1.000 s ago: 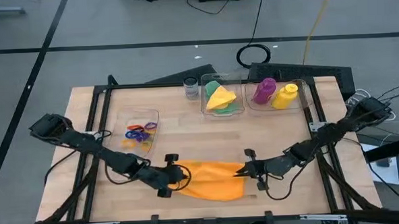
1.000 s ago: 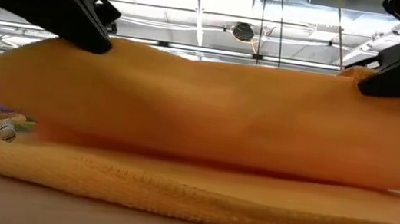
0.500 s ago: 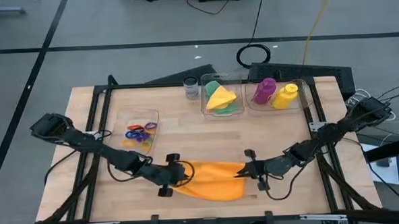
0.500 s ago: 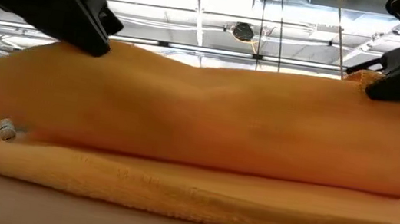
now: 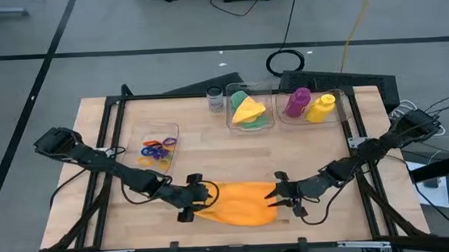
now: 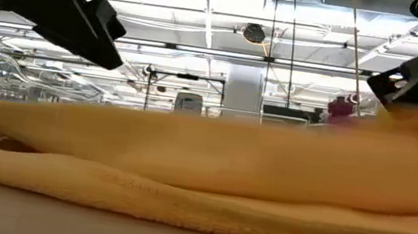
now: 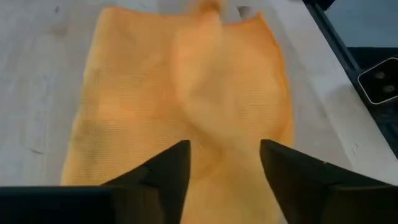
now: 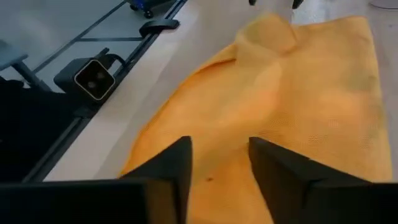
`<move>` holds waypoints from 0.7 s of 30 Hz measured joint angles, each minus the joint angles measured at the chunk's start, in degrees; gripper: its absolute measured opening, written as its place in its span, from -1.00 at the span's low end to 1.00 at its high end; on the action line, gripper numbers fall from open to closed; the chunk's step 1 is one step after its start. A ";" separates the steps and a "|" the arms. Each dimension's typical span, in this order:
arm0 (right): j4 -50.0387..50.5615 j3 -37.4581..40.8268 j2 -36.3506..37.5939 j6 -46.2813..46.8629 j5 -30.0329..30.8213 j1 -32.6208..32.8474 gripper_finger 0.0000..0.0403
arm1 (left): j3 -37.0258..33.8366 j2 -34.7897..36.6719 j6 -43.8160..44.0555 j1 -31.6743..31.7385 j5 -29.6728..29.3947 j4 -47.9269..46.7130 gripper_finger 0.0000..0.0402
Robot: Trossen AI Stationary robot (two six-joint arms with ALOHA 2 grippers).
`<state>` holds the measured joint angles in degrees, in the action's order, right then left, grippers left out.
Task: Pick & Place Sports Items
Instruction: Fold the orange towel
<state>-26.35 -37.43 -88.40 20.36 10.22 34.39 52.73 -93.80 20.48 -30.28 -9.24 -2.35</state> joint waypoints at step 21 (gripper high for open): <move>-1.34 0.07 -0.93 -3.98 8.53 -0.28 0.09 | 0.00 -4.88 -1.99 3.45 -0.17 -0.09 -0.04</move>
<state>-27.68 -37.36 -89.33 16.37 18.74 34.11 52.73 -98.68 18.49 -26.83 -9.41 -2.44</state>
